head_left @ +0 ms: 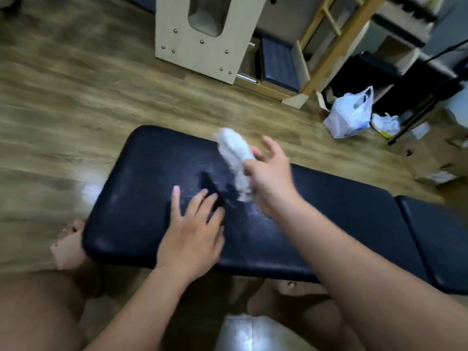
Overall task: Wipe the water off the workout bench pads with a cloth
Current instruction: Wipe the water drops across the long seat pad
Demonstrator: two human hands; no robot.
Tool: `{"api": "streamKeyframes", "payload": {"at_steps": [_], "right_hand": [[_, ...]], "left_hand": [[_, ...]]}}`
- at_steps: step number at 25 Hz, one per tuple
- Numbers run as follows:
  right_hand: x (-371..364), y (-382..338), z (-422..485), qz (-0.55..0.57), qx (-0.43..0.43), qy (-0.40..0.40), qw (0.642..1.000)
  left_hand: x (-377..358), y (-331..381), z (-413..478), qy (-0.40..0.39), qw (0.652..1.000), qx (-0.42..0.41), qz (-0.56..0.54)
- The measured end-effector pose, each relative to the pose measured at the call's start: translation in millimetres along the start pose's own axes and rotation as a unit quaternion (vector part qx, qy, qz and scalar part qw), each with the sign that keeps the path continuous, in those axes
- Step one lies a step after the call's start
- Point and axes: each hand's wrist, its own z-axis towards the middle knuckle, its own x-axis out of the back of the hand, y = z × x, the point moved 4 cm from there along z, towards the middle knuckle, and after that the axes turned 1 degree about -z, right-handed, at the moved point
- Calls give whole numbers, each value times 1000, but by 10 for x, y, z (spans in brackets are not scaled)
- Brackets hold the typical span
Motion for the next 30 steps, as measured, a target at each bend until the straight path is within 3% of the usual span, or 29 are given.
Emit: {"api": "streamKeyframes", "payload": {"at_steps": [1,3,4,5,7,9,10,11,13,18,22,30], "right_hand": [[629,-34,186,25,-24,48,998],[1898,5,488,66,-75,151,984],[2457,36,590,86,-91,209,970],[2925,82,697,105,-100,254,956],[3700,227,938,101,-112,288,946],[4133,449,1164,18,-128,298,946],[4240,566,1226,-86,-130,285,946],[4261,647,1244,-229,-138,271,925],[4254,761,1269,-465,-120,259,838],[4278,989,1381,-506,-131,237,819],[3637,970,1296,-374,-134,298,868],[1194,835,1231,-297,52,173,938]], "left_hand": [[251,169,126,24,999,28,-25],[38,86,202,18,999,47,-19],[-70,19,197,-40,997,61,-22],[-76,-14,201,-11,997,74,-20],[-123,3,249,0,996,86,-8],[-105,85,282,34,997,70,8],[-88,71,311,51,996,75,15],[-69,90,319,45,996,77,21],[-86,92,296,51,996,70,26],[-115,68,267,82,994,71,22],[-139,37,268,82,994,65,13],[-120,12,255,81,994,58,-42]]}}
